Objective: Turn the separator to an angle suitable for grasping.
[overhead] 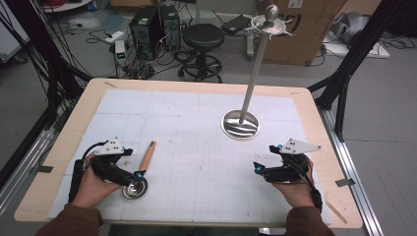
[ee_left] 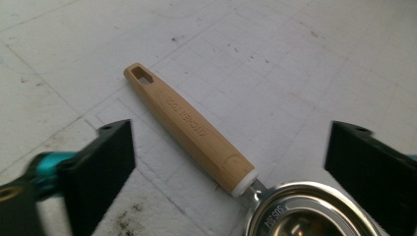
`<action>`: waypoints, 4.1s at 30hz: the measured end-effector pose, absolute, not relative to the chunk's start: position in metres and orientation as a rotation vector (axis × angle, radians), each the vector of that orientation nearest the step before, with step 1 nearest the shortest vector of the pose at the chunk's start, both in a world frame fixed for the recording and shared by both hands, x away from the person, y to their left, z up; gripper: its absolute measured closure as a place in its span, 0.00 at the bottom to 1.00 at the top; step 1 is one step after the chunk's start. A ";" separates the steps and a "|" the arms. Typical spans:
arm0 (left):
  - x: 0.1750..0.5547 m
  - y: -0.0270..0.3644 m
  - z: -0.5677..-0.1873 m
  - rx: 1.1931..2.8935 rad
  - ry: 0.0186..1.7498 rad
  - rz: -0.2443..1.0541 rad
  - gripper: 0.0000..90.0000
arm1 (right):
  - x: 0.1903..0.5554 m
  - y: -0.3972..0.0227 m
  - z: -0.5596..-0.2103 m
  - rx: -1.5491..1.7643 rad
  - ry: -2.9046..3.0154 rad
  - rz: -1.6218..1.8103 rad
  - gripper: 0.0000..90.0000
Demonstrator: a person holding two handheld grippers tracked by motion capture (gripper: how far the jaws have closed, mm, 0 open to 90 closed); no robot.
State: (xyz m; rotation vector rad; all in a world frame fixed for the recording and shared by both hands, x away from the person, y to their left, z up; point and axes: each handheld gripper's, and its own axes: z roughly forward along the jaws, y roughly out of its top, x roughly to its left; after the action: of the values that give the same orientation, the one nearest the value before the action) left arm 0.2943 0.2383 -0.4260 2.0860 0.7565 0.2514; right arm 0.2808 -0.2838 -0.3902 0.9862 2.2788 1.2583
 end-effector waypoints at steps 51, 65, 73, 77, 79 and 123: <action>0.300 0.206 -0.439 2.248 0.677 0.093 0.68 | 0.282 -0.281 -0.394 0.989 2.296 1.227 0.16; 0.299 0.205 -0.438 2.240 0.677 0.102 0.61 | 0.283 -0.281 -0.395 0.991 2.302 1.221 0.16; 0.298 0.203 -0.432 2.239 0.683 0.125 0.57 | 0.283 -0.281 -0.396 0.994 2.306 1.219 0.16; 0.296 0.201 -0.431 2.249 0.707 0.142 0.55 | 0.283 -0.281 -0.396 0.993 2.303 1.219 0.16; 0.296 0.199 -0.428 2.255 0.709 0.160 0.55 | 0.283 -0.282 -0.396 0.996 2.304 1.219 0.16; 0.289 0.177 -0.429 2.434 0.652 0.165 0.70 | 0.285 -0.281 -0.401 1.005 2.320 1.198 0.16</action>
State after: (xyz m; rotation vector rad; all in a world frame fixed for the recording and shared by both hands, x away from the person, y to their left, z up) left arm 0.2887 0.1766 -0.4293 2.4343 0.6524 0.1653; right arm 0.2847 -0.2807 -0.4005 1.0052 2.3197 1.1981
